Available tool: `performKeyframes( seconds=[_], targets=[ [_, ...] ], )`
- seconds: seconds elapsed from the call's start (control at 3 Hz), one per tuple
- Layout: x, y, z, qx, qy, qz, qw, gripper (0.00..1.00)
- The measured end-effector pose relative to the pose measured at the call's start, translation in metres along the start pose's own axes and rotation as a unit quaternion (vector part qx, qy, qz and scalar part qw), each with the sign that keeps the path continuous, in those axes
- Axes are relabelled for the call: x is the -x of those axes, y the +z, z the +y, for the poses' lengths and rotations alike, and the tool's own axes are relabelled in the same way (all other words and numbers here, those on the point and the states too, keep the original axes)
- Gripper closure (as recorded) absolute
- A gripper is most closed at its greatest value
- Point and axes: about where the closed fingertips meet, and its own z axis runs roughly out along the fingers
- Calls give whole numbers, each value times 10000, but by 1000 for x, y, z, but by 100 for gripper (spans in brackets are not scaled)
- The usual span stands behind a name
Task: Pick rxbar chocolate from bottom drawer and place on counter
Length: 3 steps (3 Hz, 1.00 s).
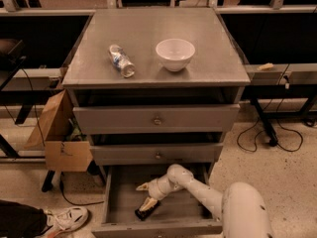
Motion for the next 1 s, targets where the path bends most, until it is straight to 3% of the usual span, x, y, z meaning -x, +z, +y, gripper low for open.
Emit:
performKeyframes(
  seconds=[0.33,1.0],
  targets=[
    [-18,4,5,-46,-273,116,9996,15],
    [-40,11,2,-114,-404,282,9987,18]
  ],
)
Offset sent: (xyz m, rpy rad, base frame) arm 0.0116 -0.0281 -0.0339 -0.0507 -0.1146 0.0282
